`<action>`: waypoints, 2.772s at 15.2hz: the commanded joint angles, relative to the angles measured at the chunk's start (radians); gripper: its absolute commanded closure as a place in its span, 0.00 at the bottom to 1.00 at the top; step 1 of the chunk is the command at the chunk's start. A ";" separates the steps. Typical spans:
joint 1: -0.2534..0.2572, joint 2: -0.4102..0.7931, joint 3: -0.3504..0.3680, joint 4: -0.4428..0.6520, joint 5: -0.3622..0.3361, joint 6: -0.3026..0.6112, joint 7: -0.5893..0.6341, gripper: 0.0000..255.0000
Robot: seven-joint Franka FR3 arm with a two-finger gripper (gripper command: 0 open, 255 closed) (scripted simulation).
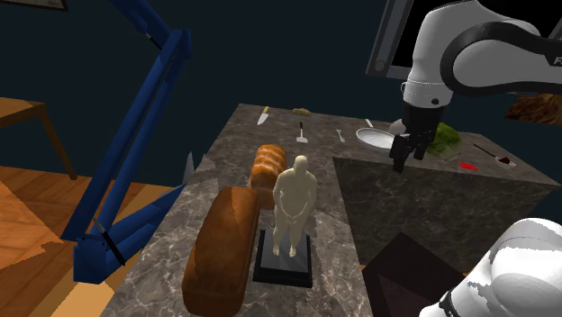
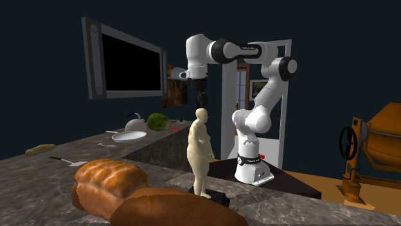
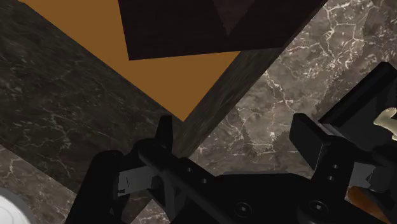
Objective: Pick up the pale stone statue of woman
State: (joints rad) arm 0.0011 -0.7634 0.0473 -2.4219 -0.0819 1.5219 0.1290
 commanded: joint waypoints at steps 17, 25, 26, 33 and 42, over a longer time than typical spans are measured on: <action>0.267 0.038 0.117 -0.107 0.241 0.549 -0.117 0.00; 0.359 0.070 0.161 -0.144 0.311 0.753 -0.172 0.00; 0.360 0.072 0.162 -0.156 0.313 0.767 -0.173 0.00; 0.366 0.087 0.169 -0.209 0.324 0.834 -0.179 1.00; 0.366 0.086 0.169 -0.209 0.324 0.834 -0.179 1.00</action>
State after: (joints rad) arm 0.3668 -0.6778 0.2157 -2.6309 0.2419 2.3560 -0.0502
